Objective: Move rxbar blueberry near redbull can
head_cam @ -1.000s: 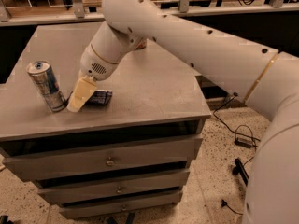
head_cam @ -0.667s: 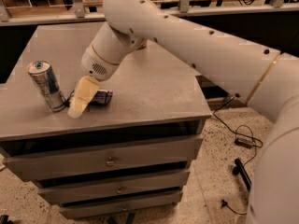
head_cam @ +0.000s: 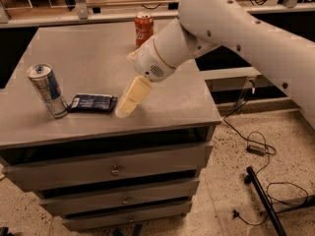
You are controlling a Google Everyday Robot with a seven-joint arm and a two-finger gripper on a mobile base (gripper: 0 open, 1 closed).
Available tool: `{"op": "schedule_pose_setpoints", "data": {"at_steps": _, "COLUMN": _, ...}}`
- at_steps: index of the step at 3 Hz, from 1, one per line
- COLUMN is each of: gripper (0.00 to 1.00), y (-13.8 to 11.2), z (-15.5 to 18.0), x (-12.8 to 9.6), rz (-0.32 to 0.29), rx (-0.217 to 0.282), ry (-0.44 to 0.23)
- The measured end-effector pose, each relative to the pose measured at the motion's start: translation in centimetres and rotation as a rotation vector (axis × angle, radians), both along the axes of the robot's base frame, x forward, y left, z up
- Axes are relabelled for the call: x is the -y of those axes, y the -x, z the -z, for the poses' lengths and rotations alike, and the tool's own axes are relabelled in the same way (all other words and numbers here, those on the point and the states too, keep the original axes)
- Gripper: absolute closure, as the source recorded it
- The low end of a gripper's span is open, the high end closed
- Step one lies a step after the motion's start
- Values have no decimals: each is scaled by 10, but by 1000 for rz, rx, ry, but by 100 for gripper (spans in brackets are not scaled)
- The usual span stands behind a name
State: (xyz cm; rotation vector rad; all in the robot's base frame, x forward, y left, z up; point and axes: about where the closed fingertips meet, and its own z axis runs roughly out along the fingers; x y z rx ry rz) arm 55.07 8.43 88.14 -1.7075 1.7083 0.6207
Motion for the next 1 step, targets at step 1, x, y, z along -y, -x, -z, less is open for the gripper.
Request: {"op": "schedule_pose_setpoints", "data": {"at_steps": 1, "gripper": 0, "y": 0, "z": 0, "x": 0, "rz": 0, "rx": 0, "ry": 0}}
